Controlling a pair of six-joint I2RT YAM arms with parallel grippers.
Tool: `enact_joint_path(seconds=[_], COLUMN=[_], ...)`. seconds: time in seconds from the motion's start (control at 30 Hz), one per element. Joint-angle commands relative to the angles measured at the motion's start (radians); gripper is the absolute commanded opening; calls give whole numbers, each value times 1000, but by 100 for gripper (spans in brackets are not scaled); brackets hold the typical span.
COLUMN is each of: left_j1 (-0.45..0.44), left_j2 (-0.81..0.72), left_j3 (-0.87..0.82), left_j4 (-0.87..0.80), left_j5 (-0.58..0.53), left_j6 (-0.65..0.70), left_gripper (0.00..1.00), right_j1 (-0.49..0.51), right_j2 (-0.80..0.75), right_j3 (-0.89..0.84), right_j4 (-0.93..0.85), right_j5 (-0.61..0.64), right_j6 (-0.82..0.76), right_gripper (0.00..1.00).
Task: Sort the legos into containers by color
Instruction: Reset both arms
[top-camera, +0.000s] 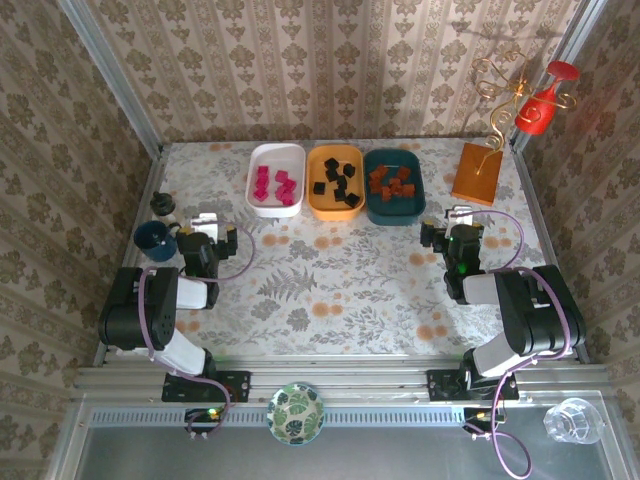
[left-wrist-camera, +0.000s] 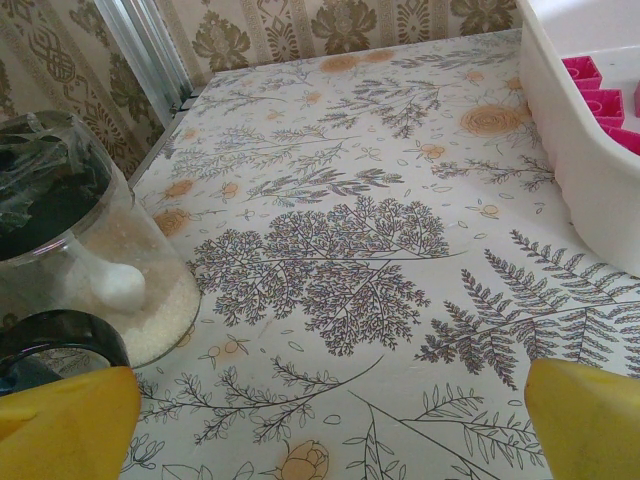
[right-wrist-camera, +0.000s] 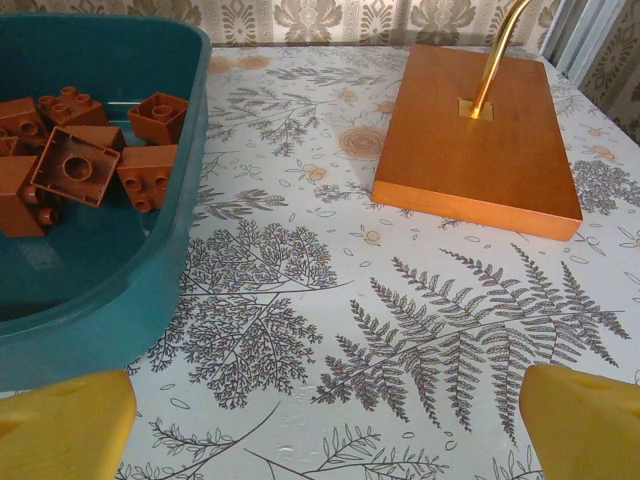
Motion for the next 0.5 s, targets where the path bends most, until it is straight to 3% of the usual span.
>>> enact_joint_path(seconds=[0.0,0.47], left_j1=[-3,0], left_j2=[4,2], left_j3=[9,15], left_j4=[27,14], left_j5=[-8,2], left_j6=[19,17], left_gripper=[100,100], right_j1=[-6,-5], right_j2=[1,2], right_j3=[11,12], right_j4=[26,23], right_j5=[-13,-13], right_j6=[16,15], right_gripper=[100,100])
